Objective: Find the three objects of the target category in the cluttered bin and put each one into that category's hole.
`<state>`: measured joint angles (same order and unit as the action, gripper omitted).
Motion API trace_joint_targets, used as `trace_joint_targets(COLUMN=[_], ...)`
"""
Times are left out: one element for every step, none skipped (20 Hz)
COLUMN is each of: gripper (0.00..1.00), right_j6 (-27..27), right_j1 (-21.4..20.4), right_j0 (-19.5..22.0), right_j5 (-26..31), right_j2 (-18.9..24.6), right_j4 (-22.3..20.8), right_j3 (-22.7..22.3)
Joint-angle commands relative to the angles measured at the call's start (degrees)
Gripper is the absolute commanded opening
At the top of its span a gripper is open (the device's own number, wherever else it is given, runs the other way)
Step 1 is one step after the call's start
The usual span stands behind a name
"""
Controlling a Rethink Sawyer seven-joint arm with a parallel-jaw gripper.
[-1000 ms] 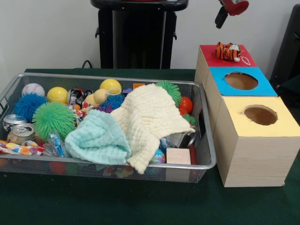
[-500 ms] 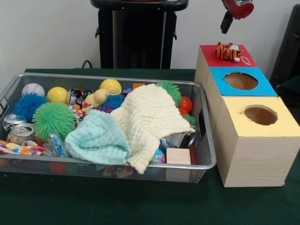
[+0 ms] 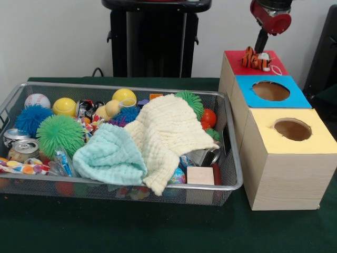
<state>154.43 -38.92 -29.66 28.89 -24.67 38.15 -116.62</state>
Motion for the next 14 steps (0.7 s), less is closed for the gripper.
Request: trace_joint_targets(gripper=[0.0, 0.0, 0.0, 0.0, 0.0, 0.0, 0.0, 0.0, 0.0, 0.0, 0.0, 0.0, 0.0, 0.0], right_j6=[9.81, 9.92, 9.87, 9.66, 9.13, 8.78, 8.31, 8.22, 8.0, 7.69, 7.25, 7.15, 7.06, 7.46], right_j1=[3.86, 4.32, 4.26, 4.12, 3.66, 3.63, 3.7, 3.71, 4.01, 3.89, 3.93, 3.9, 3.88, 4.02], right_j0=[3.82, 4.16, 4.71, 5.12, 6.09, 6.74, 7.62, 8.11, 8.77, 9.67, 10.98, 11.97, 12.96, 13.27], right_j5=[-9.23, -9.98, -10.39, -10.81, -11.04, -11.72, -12.98, -13.44, -14.52, -15.31, -16.96, -18.24, -19.52, -20.11], right_j2=[10.36, 10.95, 11.96, 12.43, 13.86, 14.83, 15.91, 16.48, 17.16, 18.02, 19.42, 20.59, 21.75, 22.33], right_j4=[4.78, 4.93, 5.49, 5.55, 6.34, 6.58, 6.62, 6.56, 6.33, 6.3, 6.02, 5.8, 5.57, 5.27], right_j3=[-3.84, -3.94, -4.47, -4.87, -5.8, -6.29, -6.88, -7.2, -7.51, -8.07, -8.72, -9.25, -9.78, -9.91])
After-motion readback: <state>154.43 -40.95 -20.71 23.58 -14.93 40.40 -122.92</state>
